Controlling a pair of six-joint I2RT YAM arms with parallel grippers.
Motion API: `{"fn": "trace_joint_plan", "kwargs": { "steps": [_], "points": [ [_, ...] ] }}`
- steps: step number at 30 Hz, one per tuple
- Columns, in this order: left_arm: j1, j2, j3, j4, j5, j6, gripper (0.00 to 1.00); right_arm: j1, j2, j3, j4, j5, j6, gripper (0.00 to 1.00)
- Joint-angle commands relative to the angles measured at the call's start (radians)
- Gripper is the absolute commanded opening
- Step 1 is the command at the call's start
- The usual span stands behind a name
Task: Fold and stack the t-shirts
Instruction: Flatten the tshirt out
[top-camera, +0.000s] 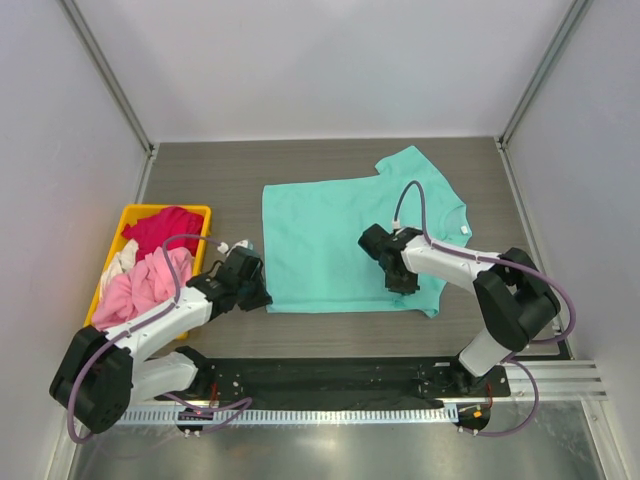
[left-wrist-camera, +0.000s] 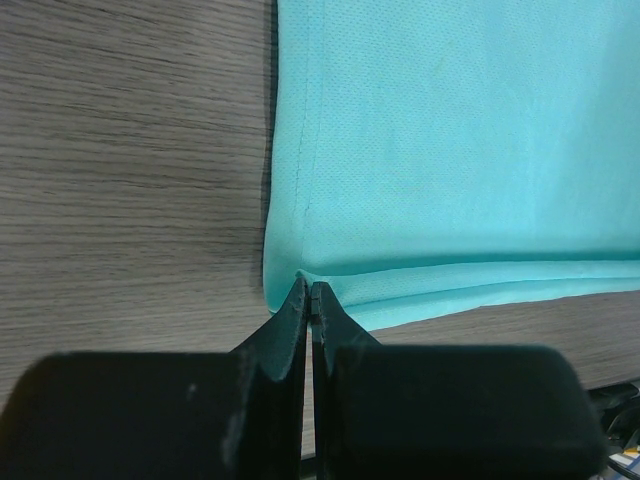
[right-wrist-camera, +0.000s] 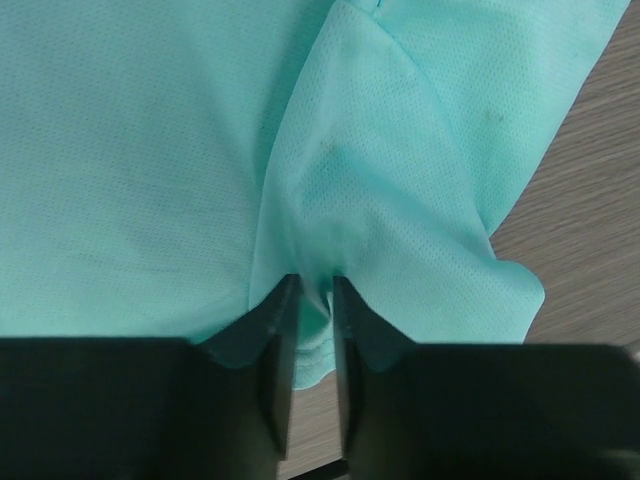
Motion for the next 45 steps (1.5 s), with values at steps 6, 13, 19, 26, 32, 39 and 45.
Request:
{"fn": "trace_joint_plan", "kwargs": {
  "steps": [6,13,19,26,32,39,45],
  "points": [
    [-0.007,0.010,0.014,0.012,-0.026,-0.010,0.00,0.003,-0.084,-0.020,0.017,0.084,0.044,0.01],
    [-0.007,-0.048,0.258,-0.198,-0.102,0.020,0.00,-0.154,-0.255,0.189,-0.195,0.213,-0.016,0.01],
    [-0.007,-0.123,0.659,-0.428,-0.276,0.097,0.00,-0.346,-0.430,0.475,-0.365,0.248,-0.145,0.01],
    [-0.007,-0.139,1.062,-0.577,-0.342,0.140,0.00,-0.417,-0.516,0.776,-0.506,0.266,-0.172,0.01],
    [-0.007,-0.082,1.195,-0.547,-0.323,0.191,0.00,-0.417,-0.522,0.873,-0.372,0.213,-0.246,0.01],
    [0.068,0.224,1.349,-0.390,-0.399,0.297,0.00,-0.426,-0.231,1.044,-0.011,0.134,-0.410,0.01],
    [0.228,0.632,1.822,-0.326,-0.223,0.266,0.00,-0.558,0.226,1.643,0.044,0.049,-0.462,0.01]
  ]
}}
